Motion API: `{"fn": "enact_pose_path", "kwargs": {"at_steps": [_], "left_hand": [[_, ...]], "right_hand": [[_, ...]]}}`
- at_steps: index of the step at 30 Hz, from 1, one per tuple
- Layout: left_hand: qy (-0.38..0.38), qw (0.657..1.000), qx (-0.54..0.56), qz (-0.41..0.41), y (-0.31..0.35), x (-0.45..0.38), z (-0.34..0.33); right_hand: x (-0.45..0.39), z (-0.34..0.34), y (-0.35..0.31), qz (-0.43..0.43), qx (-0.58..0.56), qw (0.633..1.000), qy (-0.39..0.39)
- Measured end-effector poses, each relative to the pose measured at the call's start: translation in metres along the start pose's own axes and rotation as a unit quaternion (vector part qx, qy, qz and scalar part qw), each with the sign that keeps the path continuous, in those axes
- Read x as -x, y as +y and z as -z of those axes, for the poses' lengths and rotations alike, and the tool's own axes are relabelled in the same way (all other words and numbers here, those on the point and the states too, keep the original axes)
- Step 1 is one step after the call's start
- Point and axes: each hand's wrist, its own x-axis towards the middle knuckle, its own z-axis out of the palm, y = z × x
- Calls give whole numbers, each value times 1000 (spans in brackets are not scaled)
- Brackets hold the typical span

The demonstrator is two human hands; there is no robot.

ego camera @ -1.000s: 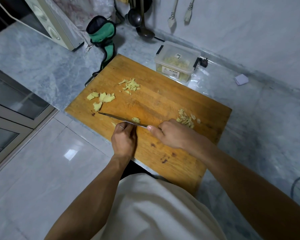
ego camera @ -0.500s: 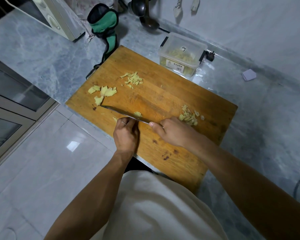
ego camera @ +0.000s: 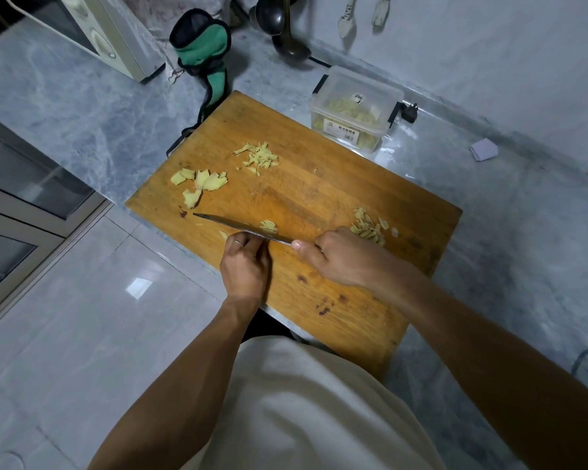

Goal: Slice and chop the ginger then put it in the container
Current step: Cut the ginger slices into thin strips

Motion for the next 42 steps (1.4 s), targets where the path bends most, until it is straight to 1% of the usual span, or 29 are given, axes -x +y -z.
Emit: {"fn": "enact_pose_path", "kwargs": {"at_steps": [9,13,21,30,36,42], "left_hand": [[6,1000,0,-11,0,-2,-1],[4,1000,-4,-7,2,-3,3],[-13,1000,11,10,2,-3,5],[2,1000,13,2,-1,0,-2],[14,1000,5,-2,2,-1,-1],[-10,1000,-2,8,2,-2,3]], "right_hand": [[-3,-9,0,-19,-6,1000,4],[-1,-18,0,-13,-7,1000,15],[3,-5,2,-1,-13,1000,2],[-1,1,4,-4,-31,999,-9],[-2,-7,1,-10,-2,1000,-8],[-3,-12,2,-5,3,1000,-2]]}}
